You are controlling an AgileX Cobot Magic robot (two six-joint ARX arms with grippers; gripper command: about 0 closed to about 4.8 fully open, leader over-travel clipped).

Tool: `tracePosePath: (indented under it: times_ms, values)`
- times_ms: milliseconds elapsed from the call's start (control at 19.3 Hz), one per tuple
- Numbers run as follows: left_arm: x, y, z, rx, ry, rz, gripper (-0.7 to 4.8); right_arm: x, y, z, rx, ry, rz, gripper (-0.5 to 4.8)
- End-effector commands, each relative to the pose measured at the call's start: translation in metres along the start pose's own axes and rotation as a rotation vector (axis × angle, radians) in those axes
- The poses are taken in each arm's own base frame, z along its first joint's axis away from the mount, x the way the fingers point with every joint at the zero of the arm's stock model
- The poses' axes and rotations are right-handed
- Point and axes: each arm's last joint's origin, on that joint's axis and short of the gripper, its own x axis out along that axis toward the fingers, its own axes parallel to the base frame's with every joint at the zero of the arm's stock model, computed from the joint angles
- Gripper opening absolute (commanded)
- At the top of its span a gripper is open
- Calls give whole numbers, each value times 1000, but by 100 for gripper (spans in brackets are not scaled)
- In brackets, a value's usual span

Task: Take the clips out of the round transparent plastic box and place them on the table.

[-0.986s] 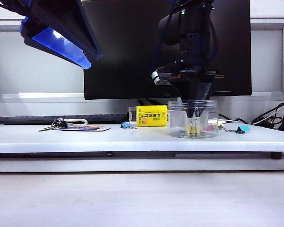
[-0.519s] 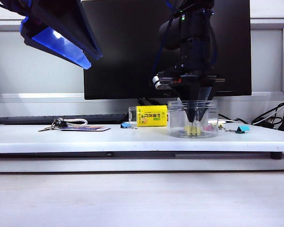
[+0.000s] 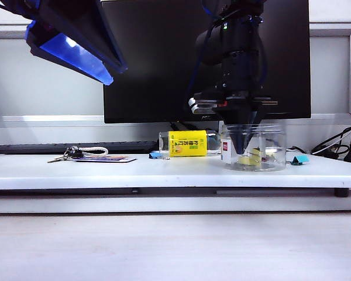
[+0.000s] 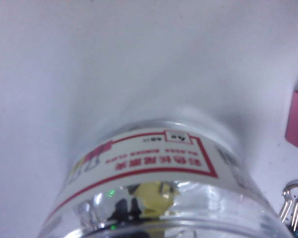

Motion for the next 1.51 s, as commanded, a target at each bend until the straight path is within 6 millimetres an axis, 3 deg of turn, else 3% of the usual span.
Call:
tracePosePath:
  times_ms: [52,467,675,1090,1246,1505]
  values:
    - [-1,0,2,14,-14,0,214,-4,0,-1,7,-4,-7,-1]
    - [-1,0,4,27,-32,4,214,-10,0,0,12,-25,-9,-1]
    - [-1,0,6,35,-53,8,214,-47,-2,6,17,-126,-15,-1]
    - [-1,1,7,38,-63,10,214,-81,-6,0,30,-219,-96,-1]
    - [-1,1,7,37,-61,9,214,-88,-19,1,66,-260,-120,-1]
    - [-1,0,4,30,-41,5,214,-86,-62,0,225,-296,-153,-1]
